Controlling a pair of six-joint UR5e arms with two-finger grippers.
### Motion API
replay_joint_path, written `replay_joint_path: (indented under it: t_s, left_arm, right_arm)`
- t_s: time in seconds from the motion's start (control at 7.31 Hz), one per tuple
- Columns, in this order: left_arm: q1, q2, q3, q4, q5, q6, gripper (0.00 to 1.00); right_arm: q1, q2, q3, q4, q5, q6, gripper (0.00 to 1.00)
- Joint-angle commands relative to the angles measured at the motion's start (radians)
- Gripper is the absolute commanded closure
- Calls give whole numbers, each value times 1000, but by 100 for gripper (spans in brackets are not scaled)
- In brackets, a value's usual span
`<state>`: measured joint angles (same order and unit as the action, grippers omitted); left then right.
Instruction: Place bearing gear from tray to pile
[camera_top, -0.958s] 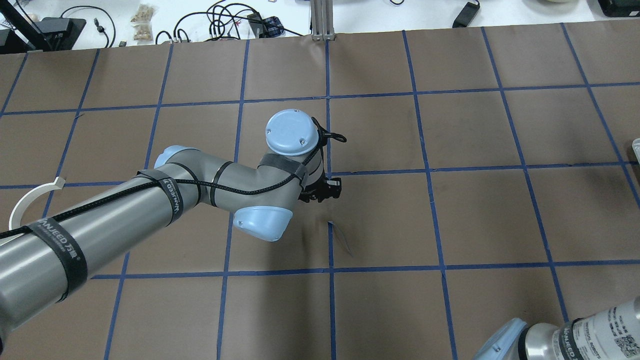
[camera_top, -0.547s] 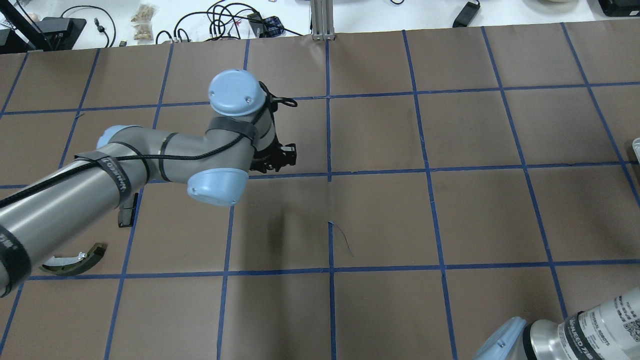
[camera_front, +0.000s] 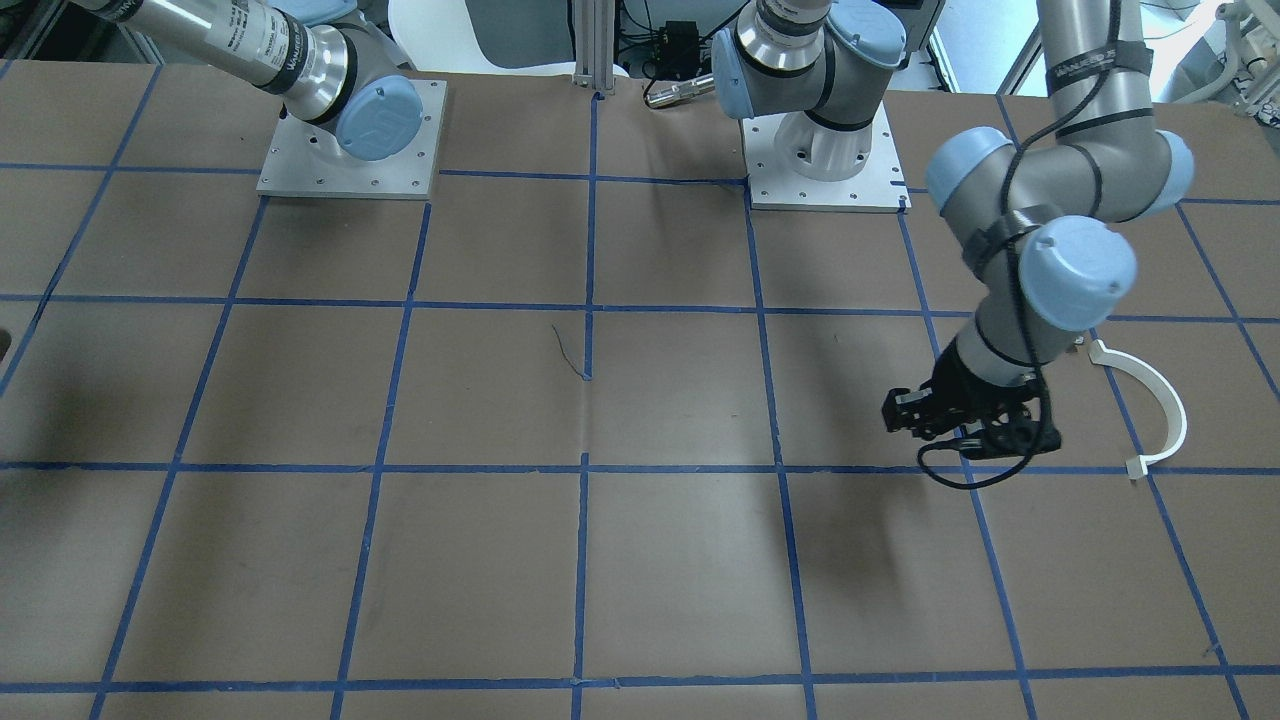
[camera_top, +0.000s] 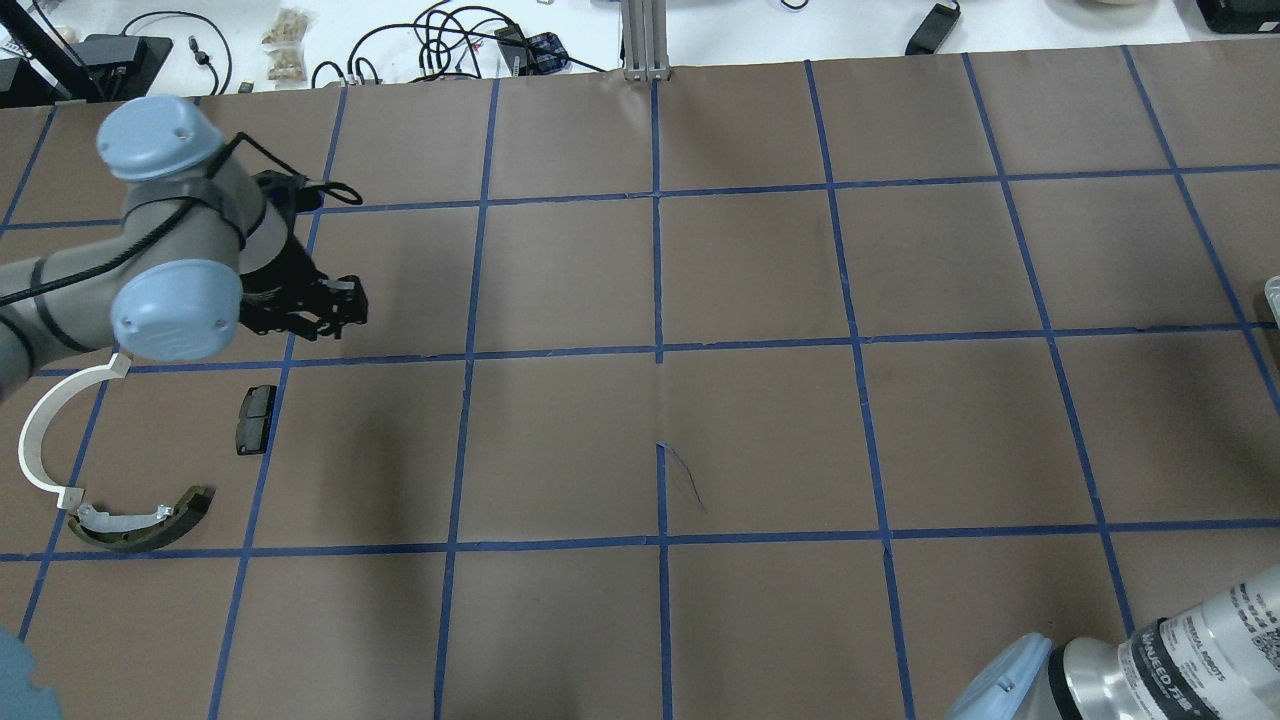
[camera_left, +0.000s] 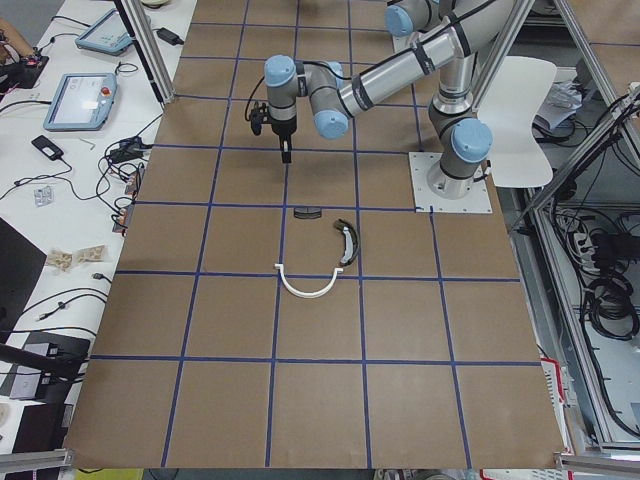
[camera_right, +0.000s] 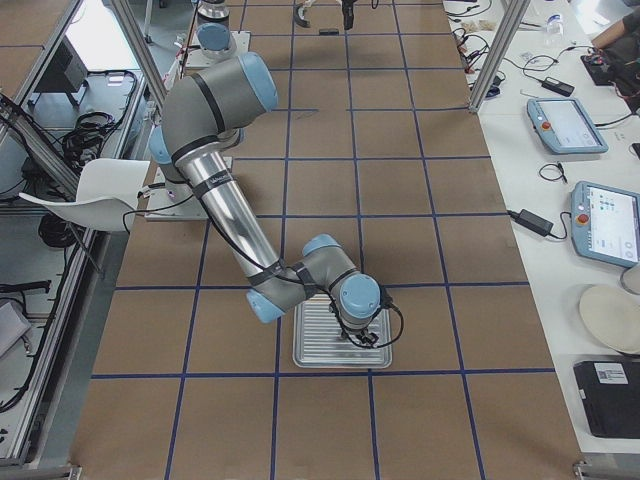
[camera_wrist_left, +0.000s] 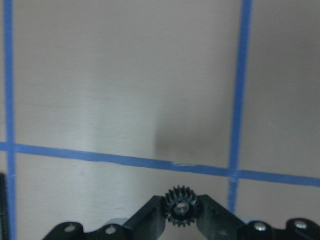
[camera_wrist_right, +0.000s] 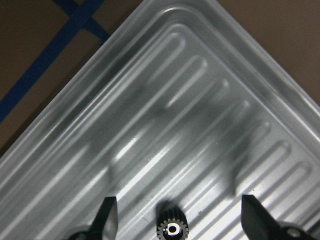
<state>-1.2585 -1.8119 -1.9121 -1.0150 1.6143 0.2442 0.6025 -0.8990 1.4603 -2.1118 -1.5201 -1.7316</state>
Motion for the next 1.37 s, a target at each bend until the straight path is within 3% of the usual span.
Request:
replay_joint_path:
  t_s: [0.0,0.14,0.41,0.55,0.68,0.82,1.09,1.23]
  left_arm:
    - [248,-30,-19,-5,3,351,100]
    - [289,-59,-19,15,4,424,100]
    - [303,-78,-21,21,4,446,100]
    - [303,-81,-19,24,4,452,7]
    - [303,-78,-18,23,4,457,0]
    - [303,-73,-12,23,4,457,0]
    - [275,-9,1,-44,4,419,0]
    - [225,35,36,-170,-5,350,0]
  right_arm:
    - [0,0,5,6,-81,-11,21]
    - [0,2,5,3,-87,-14,22]
    - [0,3,2,-2,-92,-13,42]
    - [2,3,3,-2,-89,-10,43]
    - [8,2,-3,-2,-89,-5,43]
    - [10,3,-3,-4,-89,-2,44]
    - [10,6,2,-5,-91,-5,61]
    - [10,5,3,-2,-95,-3,73]
